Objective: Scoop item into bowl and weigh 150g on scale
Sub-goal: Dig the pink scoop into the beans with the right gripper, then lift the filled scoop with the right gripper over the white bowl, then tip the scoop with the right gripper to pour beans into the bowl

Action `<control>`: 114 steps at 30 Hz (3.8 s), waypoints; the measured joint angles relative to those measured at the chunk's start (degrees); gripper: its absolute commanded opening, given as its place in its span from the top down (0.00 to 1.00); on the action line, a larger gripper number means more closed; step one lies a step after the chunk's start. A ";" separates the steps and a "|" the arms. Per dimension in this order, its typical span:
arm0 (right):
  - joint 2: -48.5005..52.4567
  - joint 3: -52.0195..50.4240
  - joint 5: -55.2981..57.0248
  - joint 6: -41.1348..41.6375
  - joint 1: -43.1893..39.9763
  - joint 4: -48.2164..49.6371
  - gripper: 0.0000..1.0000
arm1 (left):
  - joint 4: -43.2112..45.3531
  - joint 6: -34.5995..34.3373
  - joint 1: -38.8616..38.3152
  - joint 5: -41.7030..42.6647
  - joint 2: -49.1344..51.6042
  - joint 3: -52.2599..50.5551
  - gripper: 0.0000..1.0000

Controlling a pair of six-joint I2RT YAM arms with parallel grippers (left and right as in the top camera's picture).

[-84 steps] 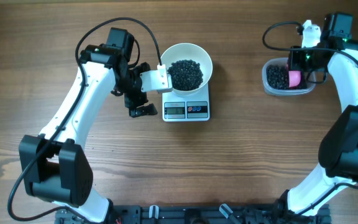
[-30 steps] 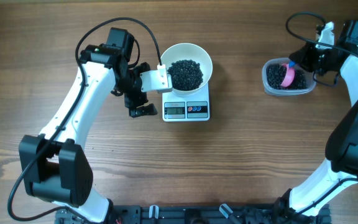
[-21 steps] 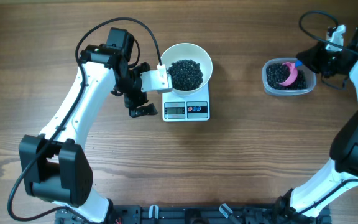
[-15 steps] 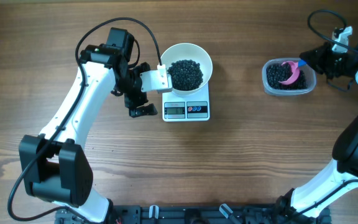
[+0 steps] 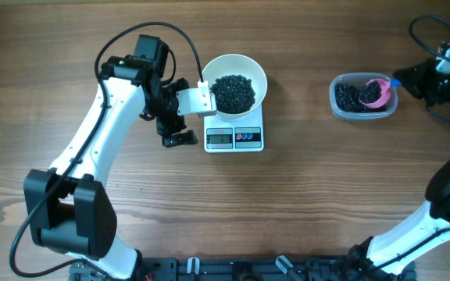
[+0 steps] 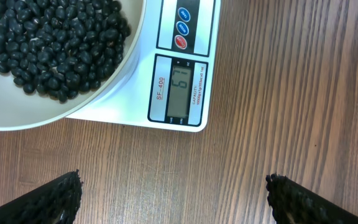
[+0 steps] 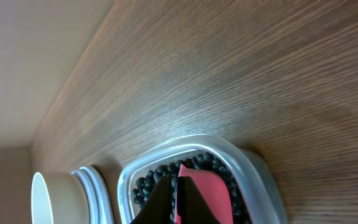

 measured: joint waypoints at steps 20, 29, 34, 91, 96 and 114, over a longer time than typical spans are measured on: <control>0.00 0.00 -13.07 1.90 -0.68 1.68 0.96 | 0.00 0.00 0.00 0.00 0.00 0.00 0.00; 0.00 0.00 -16.90 6.69 2.91 6.91 0.96 | 0.02 0.00 0.00 0.00 0.00 0.00 0.00; 0.00 -0.09 -19.71 12.02 9.38 16.31 0.96 | 0.00 0.00 0.00 0.00 0.00 0.00 0.00; 0.02 -0.15 -26.27 -34.91 37.97 32.74 0.96 | 0.00 0.00 0.00 0.00 0.00 0.00 0.00; 0.02 -0.15 -26.29 -35.89 37.97 32.74 0.96 | 0.00 0.00 0.00 0.00 0.00 0.00 0.00; 0.02 -0.15 -26.27 -29.97 37.97 31.82 0.96 | 0.00 0.00 0.00 0.00 0.00 0.00 0.00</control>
